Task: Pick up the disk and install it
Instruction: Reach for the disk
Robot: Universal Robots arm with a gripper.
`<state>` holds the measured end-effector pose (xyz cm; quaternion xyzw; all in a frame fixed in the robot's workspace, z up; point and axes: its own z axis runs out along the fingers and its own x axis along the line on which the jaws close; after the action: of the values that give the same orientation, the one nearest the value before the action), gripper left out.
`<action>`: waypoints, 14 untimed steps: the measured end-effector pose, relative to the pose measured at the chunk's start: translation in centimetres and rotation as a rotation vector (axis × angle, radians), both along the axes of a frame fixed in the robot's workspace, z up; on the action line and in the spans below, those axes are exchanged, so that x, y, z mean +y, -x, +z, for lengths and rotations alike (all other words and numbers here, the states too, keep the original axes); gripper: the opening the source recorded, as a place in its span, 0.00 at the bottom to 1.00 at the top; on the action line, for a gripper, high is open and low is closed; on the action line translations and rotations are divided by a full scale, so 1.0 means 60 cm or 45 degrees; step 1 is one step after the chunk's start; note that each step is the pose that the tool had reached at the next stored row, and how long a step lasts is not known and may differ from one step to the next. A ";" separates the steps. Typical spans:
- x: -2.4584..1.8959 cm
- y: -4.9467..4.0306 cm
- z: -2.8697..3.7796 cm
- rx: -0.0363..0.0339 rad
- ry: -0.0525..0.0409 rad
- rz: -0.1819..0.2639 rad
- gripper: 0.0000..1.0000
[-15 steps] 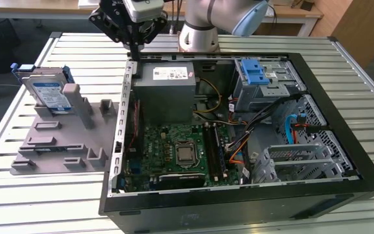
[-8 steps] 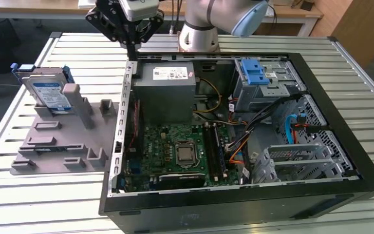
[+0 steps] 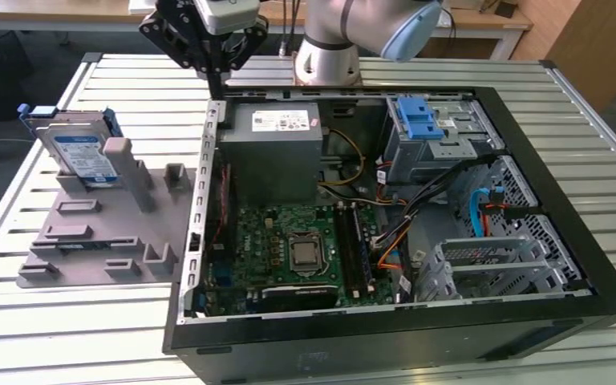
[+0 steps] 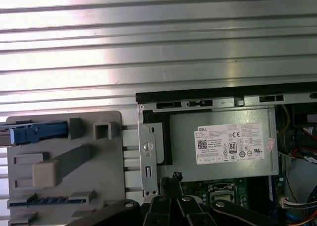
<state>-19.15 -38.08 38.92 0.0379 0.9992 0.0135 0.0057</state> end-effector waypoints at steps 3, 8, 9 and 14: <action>0.0012 0.004 0.000 -0.0001 0.000 0.000 0.11; 0.0034 0.014 0.000 0.0000 0.000 0.000 0.11; 0.0040 0.016 0.000 -0.0001 0.000 0.000 0.11; 0.0077 0.027 -0.001 0.0000 0.000 0.000 0.11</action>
<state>-20.76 -37.61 38.88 0.0378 0.9992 0.0135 0.0057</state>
